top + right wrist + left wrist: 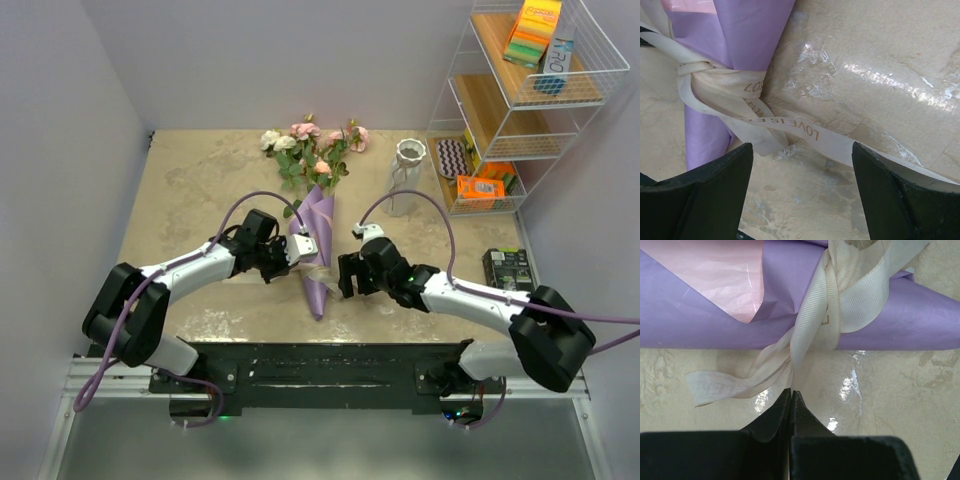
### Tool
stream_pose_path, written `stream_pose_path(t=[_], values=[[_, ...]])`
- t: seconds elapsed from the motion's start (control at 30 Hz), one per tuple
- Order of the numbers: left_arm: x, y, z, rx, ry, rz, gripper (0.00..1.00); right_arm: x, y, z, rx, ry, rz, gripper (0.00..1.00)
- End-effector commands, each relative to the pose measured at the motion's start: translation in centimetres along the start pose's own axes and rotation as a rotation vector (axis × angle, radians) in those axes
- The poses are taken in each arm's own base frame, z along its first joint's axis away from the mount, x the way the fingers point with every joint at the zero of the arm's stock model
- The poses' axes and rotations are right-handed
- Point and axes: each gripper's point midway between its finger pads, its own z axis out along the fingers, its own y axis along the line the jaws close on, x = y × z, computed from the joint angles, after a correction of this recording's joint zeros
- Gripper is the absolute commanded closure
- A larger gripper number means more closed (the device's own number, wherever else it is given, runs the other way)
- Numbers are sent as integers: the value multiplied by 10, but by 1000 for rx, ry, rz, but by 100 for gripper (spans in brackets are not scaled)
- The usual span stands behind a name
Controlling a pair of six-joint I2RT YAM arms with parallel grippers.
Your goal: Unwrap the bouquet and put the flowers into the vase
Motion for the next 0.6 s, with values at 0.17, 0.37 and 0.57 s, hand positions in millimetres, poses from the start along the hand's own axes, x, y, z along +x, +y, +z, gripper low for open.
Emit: stream_pose_path(t=[0.17,0.37,0.57], values=[[-16,9,-6,-46,-43,10,100,-10,13,19,-37,-1,-44,22],[-14,9,-7,-50,-37,7,100,-14,16,23,-44,-10,-44,30],[-12,10,-7,-58,-34,10,100,-27,21,22,-63,-57,-45,37]])
